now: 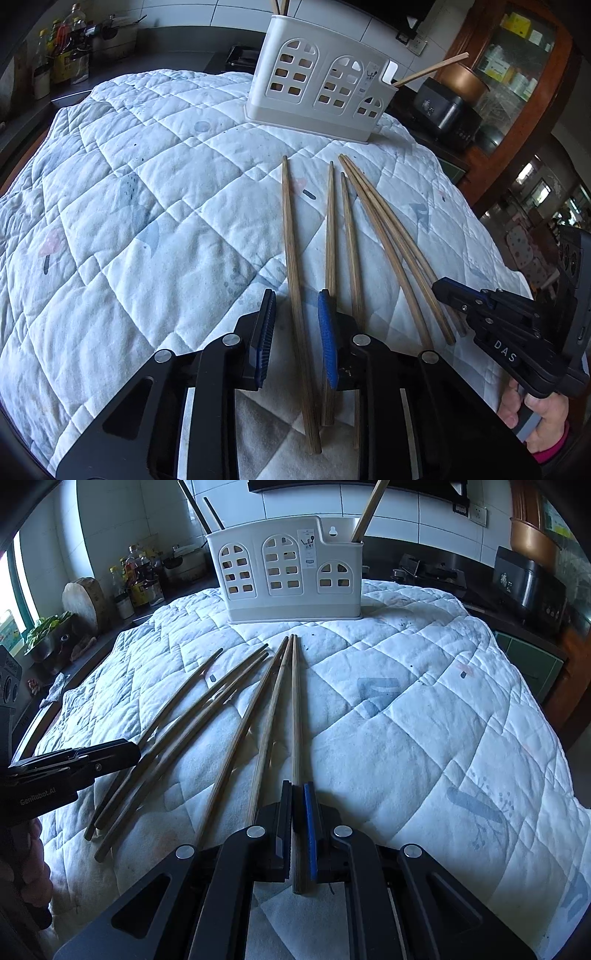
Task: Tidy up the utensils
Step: 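Close the left tool on a chopstick while the right tool closes on another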
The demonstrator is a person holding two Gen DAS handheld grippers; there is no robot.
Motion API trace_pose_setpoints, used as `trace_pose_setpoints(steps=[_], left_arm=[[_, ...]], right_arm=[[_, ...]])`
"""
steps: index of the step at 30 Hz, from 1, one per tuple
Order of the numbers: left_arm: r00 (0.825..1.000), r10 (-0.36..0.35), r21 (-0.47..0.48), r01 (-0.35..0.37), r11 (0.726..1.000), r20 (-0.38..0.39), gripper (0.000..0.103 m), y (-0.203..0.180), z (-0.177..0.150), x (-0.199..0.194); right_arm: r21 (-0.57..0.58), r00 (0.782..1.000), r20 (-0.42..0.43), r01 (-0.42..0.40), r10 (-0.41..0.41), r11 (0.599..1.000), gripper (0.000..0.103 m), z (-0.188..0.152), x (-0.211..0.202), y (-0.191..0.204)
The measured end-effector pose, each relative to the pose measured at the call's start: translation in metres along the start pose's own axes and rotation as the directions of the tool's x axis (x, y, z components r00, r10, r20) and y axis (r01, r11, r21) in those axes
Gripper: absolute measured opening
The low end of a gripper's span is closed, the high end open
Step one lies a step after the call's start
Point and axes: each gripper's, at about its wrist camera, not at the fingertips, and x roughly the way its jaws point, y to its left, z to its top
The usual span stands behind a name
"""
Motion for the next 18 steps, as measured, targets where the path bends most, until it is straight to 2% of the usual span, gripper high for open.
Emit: trace_pose_setpoints(steps=[6, 13, 18], left_arm=[[0.997, 0.08, 0.053, -0.079, 0.995, -0.007, 0.021, -0.011, 0.0, 0.003], [0.991, 0.125, 0.123, -0.118, 0.985, -0.054, 0.016, -0.017, 0.003, 0.006], [0.991, 0.118, 0.117, -0.11, 0.987, -0.065, 0.01, -0.013, 0.007, 0.007]], right_arm=[[0.003, 1.0, 0.001, -0.004, 0.004, 1.0, 0.007, -0.001, 0.0, -0.001], [0.005, 1.0, 0.002, -0.006, 0.006, 1.0, 0.007, -0.001, -0.001, 0.0], [0.01, 1.0, 0.003, -0.006, 0.006, 1.0, 0.007, -0.001, -0.001, -0.002]])
